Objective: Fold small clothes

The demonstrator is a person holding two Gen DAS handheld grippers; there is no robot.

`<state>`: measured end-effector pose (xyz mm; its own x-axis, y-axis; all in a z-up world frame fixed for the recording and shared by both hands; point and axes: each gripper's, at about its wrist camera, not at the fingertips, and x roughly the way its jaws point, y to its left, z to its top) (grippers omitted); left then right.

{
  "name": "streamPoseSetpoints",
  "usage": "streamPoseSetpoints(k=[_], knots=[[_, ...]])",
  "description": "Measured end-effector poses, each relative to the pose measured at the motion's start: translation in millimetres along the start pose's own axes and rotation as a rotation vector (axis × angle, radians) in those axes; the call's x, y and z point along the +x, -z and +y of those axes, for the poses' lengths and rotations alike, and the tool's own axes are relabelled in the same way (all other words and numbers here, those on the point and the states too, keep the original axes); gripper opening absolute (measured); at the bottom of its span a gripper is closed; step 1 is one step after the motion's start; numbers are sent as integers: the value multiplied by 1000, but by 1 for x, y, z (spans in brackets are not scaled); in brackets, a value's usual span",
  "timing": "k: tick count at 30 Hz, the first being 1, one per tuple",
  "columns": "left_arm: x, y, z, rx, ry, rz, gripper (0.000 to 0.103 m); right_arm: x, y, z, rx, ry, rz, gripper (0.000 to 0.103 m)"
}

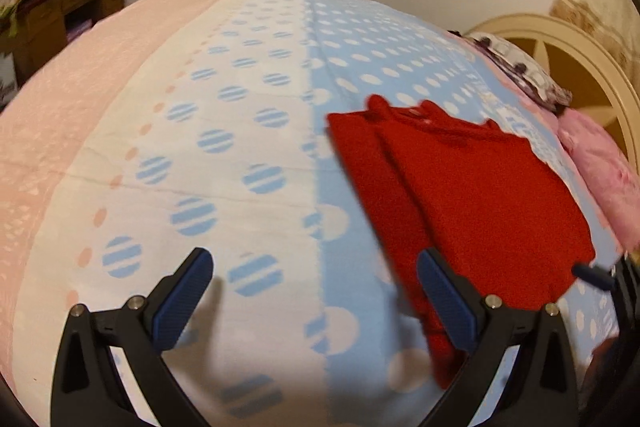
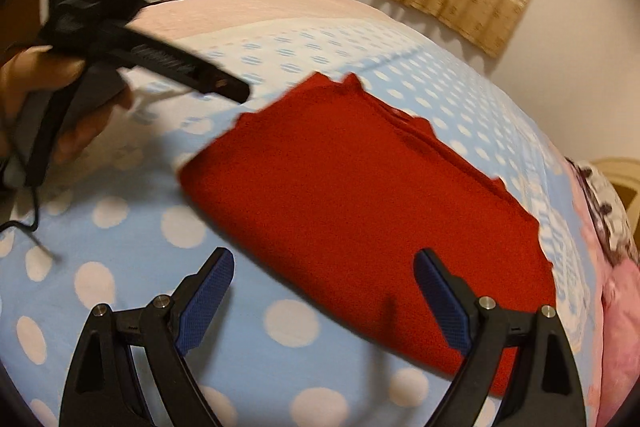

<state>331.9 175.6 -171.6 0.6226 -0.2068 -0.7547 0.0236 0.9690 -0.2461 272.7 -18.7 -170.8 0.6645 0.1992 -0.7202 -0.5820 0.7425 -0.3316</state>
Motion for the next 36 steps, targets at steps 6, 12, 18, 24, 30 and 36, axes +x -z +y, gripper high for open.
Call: streamPoseSetpoints(k=[6,12,18,24,30,36], knots=[[9,4,7,-39,36,16,103,4,-10,36,-118,-12,-24,73],[5,3,8,-40,49,6,103,21,-20,63,-230,34,-27,69],[8,-8,5,-77,124,25,103,36,-30,67,-267,107,-51,69],[17,-28,-18,-1,163,-10,103,40,-24,73,-290,79,-43,35],[43,-44,-24,-6,202,24,102,43,-24,67,-263,62,-38,34],[63,-48,-24,-29,232,64,88,45,-22,67,-264,69,-46,34]])
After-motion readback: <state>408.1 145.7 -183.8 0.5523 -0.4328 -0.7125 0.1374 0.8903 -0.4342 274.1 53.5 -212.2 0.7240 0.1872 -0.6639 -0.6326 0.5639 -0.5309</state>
